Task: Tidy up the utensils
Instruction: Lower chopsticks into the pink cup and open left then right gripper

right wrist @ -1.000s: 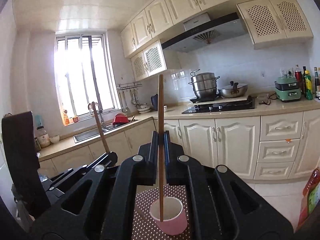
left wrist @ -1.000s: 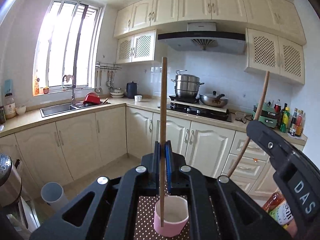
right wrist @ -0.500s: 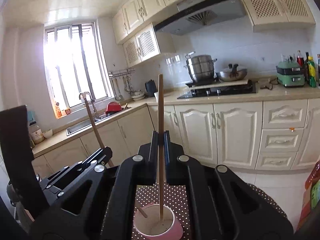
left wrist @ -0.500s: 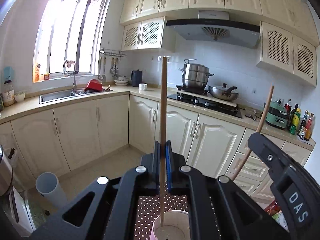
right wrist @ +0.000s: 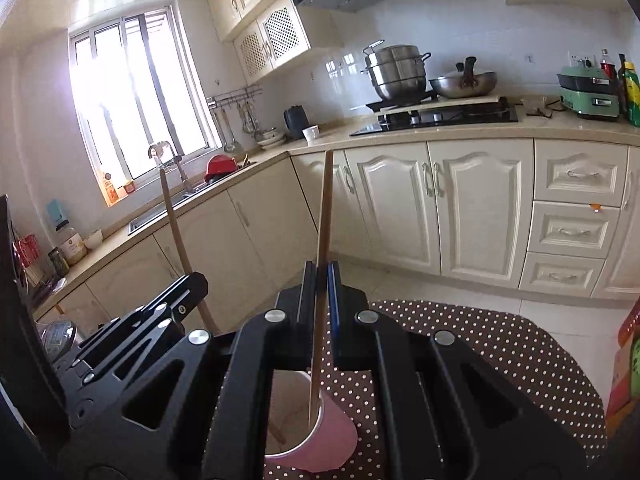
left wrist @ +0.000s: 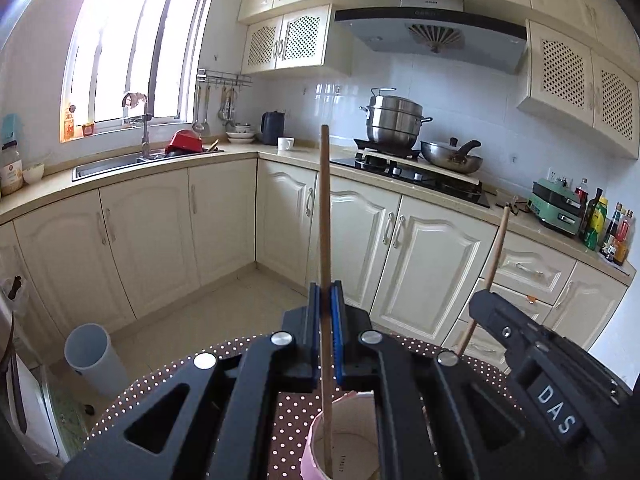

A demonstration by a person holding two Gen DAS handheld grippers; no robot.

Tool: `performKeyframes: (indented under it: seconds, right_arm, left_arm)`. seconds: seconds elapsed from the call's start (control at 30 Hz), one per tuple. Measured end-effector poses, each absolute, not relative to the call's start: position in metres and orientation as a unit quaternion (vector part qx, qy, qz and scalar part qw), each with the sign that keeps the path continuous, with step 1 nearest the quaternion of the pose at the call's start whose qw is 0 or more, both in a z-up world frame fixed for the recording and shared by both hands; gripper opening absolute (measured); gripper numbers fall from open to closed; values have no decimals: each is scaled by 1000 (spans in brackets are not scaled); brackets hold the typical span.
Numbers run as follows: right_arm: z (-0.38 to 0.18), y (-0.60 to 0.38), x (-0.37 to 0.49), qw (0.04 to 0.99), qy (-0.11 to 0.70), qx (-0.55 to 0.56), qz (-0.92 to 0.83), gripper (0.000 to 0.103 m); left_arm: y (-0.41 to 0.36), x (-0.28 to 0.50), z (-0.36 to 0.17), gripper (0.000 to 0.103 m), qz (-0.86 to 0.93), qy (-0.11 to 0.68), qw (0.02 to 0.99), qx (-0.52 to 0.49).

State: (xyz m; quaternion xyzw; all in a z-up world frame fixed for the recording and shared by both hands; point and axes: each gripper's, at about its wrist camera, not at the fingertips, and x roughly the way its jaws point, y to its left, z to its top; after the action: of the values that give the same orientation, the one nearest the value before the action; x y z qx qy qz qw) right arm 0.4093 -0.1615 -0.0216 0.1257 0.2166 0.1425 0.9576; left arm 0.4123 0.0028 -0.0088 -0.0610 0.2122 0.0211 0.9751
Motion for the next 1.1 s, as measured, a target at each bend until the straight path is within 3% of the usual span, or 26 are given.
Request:
performKeyframes:
  seconds: [0.4,0.43,0.47,0.53,0.63,0.77,1.1]
  right_arm:
    - [-42,-147,408,952,250,91,152,8]
    - [-42,-146,406,954,249,81,148,9]
    - [-42,-145,405,954,251,74,147,9]
    - [-43,-147,408,949,264,78,155,9]
    - [-47,-151,412,941,284,93,159,19]
    - [-46,-163,408,945,277,108,138,59]
    - [-34,-168,386,945,270,112,149,59]
  left_arm:
    - [11,406,-38,8,-15,199,978,-62]
    - [10,403,-39,12,-20,197,979,-55]
    - [10,402,-39,25,-20,196,979,-50]
    - [8,397,-38,36,-22,192,980,-37]
    - [8,393,-37,36,-18,189,981,-29]
    - [14,389,-33,36,-13,192,981,-36]
    - [20,370,-27,36,-11,195,980,-43]
